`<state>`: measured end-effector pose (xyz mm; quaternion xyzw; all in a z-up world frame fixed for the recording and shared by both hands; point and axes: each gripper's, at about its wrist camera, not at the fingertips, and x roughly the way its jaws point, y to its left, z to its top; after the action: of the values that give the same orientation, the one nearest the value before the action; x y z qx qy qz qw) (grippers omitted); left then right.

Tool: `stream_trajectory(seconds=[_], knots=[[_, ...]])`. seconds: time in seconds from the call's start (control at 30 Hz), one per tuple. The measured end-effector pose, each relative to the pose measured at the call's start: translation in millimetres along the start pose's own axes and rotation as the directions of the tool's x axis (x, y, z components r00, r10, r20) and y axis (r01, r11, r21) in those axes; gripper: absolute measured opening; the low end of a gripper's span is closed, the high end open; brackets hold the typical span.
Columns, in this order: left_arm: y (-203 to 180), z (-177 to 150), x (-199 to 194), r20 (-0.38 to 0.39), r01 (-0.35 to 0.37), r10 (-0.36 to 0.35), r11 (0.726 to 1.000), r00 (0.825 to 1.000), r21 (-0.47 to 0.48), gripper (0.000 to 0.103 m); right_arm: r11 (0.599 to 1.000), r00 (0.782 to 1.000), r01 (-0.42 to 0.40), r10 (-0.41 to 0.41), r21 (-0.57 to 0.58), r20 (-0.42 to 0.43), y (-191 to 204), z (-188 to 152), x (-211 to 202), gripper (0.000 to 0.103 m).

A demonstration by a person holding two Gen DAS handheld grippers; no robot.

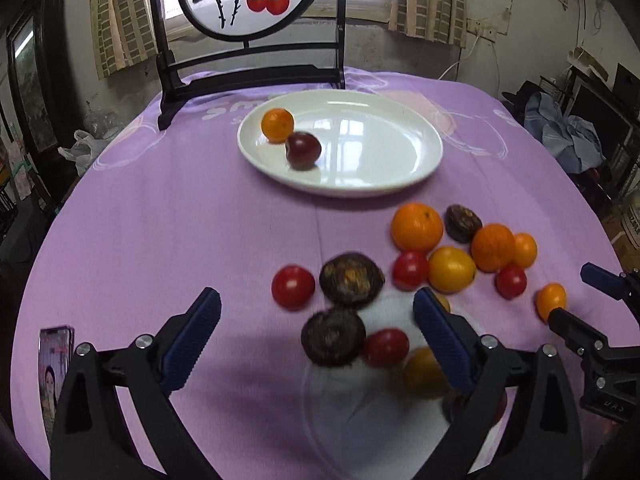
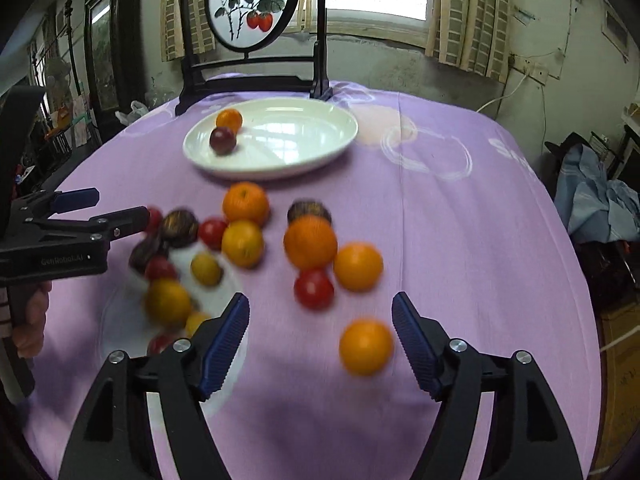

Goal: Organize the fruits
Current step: 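Grasp the dark red tomato with the right tool, then grasp the dark brown fruit with the left tool while the right tool holds its tomato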

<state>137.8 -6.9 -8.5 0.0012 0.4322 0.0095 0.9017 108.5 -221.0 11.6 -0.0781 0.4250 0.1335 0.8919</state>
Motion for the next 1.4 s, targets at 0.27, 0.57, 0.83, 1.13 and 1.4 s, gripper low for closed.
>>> stream_trajectory(seconds=[0.27,0.57,0.83,1.13,1.4], knots=[[17,-36,-2,-0.001,-0.043,0.043,0.999,0.999,-0.003,0.095,0.996,0.993,-0.09,0.088,-0.023,-0.074,31,-44,-9,0.075],[37,-35,6,-0.004,-0.045,0.045,0.998,0.999,-0.034,0.095,0.988,0.981,-0.134,0.122,-0.072,-0.153,78,-43,17,0.074],[38,-36,17,-0.072,0.04,-0.045,0.997,0.996,-0.065,0.095,0.991,0.985,-0.102,0.088,-0.09,-0.148,99,-24,33,0.041],[32,-39,29,-0.084,-0.002,-0.001,1.0,0.996,-0.029,0.095,0.99,0.985,-0.14,0.14,0.013,-0.1,67,-26,26,0.041],[22,-41,34,-0.083,-0.047,0.047,0.999,0.995,0.002,0.094,0.98,0.983,-0.173,0.179,0.103,-0.045,40,-31,15,0.041]])
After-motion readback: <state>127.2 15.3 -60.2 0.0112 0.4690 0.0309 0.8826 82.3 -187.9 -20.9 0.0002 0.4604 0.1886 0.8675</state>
